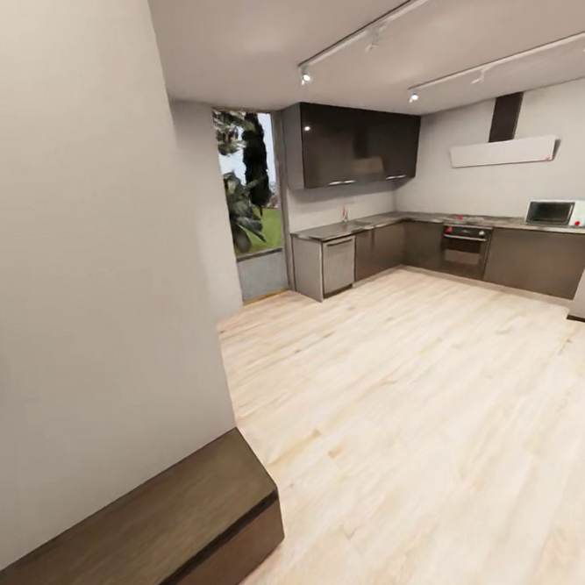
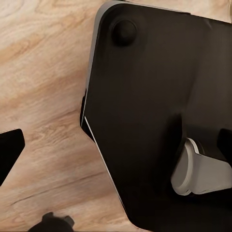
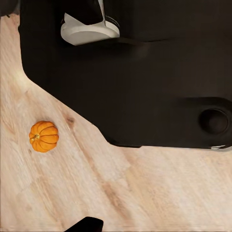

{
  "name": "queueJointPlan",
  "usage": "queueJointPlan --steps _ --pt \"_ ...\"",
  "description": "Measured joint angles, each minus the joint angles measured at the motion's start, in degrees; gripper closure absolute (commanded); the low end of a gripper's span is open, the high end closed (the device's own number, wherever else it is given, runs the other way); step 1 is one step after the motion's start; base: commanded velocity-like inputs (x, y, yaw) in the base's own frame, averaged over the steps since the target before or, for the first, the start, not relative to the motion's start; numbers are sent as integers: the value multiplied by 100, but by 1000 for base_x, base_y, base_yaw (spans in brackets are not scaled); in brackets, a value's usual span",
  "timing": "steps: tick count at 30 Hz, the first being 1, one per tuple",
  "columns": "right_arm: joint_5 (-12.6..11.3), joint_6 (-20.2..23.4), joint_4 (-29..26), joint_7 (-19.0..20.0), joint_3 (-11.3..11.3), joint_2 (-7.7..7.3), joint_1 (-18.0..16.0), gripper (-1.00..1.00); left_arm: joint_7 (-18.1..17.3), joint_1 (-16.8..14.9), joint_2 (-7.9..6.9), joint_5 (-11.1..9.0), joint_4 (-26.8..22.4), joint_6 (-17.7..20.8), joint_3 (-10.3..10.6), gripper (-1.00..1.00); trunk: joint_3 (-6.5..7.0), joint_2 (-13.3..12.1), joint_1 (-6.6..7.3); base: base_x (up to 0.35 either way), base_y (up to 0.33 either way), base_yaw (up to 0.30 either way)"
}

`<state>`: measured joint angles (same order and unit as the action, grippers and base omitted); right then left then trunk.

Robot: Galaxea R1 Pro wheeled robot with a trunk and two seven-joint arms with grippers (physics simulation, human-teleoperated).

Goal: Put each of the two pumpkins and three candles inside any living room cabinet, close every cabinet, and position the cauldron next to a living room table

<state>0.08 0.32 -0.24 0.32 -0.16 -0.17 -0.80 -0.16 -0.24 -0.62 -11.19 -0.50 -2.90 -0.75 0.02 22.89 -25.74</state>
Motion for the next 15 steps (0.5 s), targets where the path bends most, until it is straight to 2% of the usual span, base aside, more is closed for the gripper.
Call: queueJointPlan --steps 4,12,15 --pt "0 0 0 0 0 0 0 -100 0 0 0 4 0 0 2 -100 0 0 -1 98 -106 163" --pt "2 4 -1 2 2 0 1 -100 0 -1 0 7 0 0 3 -100 0 -1 -2 17 -20 35" --pt "6 1 -4 -4 6 -2 0 -100 0 0 6 12 -1 1 11 -100 -4 -1 -2 1 -70 134"
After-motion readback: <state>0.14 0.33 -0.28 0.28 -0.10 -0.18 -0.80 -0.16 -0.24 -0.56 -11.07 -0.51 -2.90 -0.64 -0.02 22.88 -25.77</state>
